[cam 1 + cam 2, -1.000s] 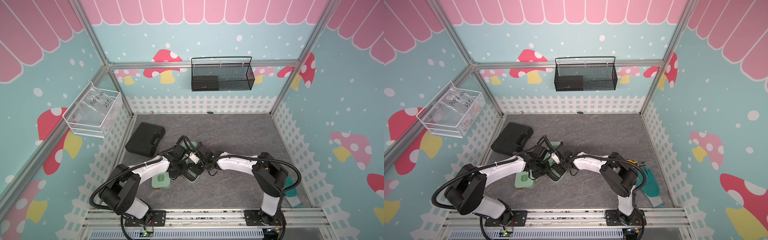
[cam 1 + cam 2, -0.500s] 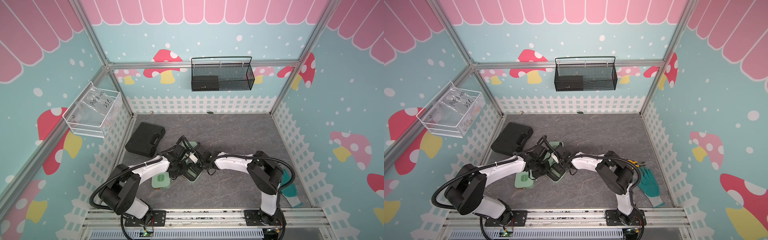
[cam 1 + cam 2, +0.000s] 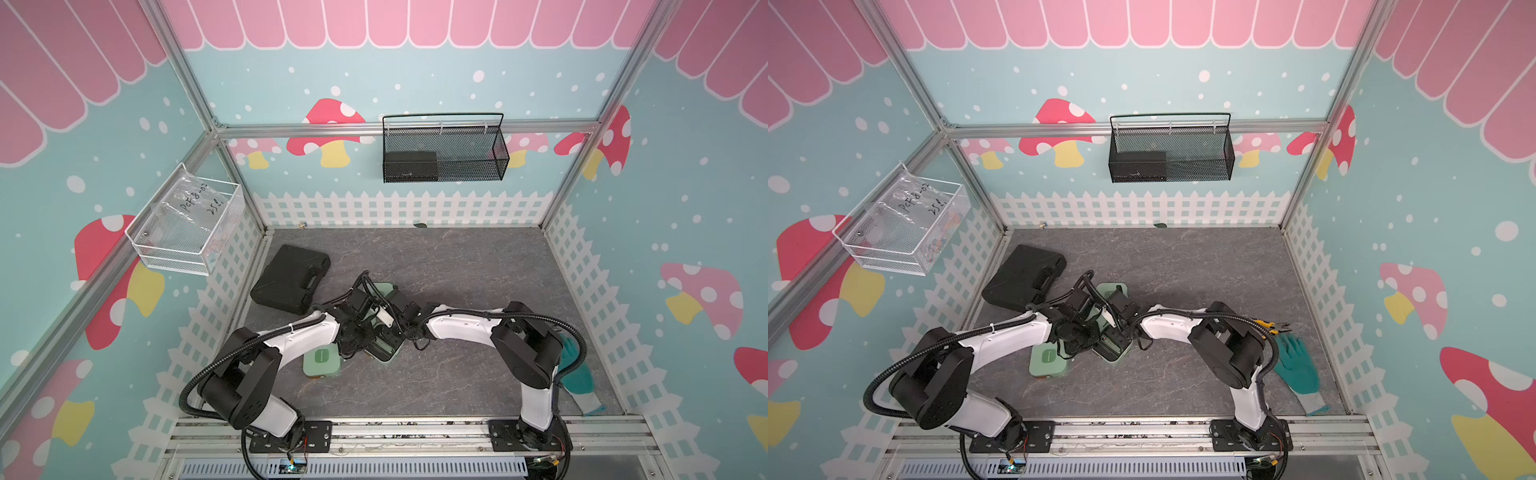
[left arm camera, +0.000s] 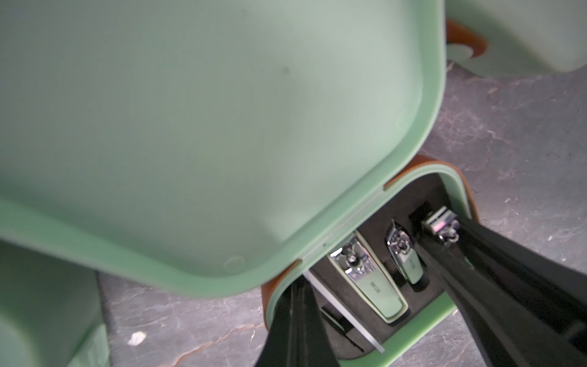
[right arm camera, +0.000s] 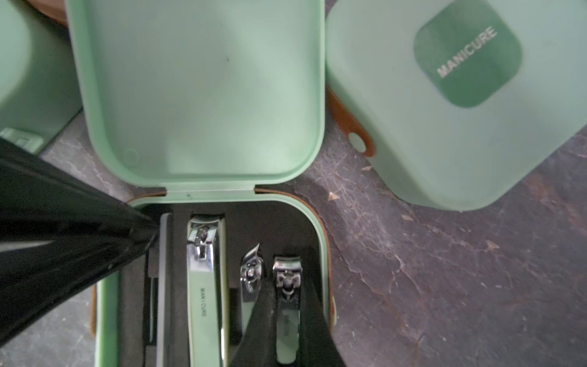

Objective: Organize nail clipper sets
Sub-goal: Place the nail clipper in the storage box.

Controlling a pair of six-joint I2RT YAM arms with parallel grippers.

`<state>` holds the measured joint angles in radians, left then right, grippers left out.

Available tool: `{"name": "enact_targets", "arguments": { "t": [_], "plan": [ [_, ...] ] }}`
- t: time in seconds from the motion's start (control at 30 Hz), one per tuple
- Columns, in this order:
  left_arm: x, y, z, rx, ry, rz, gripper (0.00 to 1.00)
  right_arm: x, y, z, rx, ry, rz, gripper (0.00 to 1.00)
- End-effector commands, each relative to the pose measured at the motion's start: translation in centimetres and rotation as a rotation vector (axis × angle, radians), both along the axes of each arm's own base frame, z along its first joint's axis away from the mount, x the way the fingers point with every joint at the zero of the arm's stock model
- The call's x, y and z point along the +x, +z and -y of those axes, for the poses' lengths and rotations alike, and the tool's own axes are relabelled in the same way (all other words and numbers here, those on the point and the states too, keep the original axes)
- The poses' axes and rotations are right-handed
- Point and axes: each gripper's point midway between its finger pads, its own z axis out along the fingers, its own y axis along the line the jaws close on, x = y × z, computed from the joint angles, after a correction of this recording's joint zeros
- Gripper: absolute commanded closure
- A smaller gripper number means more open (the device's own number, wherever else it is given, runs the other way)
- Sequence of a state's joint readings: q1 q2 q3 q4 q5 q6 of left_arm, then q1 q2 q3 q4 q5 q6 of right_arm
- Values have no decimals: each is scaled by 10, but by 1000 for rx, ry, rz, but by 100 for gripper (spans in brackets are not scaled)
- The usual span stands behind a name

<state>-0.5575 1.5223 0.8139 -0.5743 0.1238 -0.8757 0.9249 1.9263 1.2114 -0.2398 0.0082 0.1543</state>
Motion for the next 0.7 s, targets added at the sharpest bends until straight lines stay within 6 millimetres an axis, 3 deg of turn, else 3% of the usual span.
{"name": "enact_targets", "arguments": {
  "t": [0.0,0.33,0.67],
  "plan": [
    [5,-5,-3,20,19,11,100,-13,-25,28,-159,28,-19,100],
    [5,-7,-3,21,13,11,100,-27,-49,51,-317,22,-56,100],
    [5,-7,-2,18,5,12,100,-39,-91,60,-421,27,-113,100]
  ]
}}
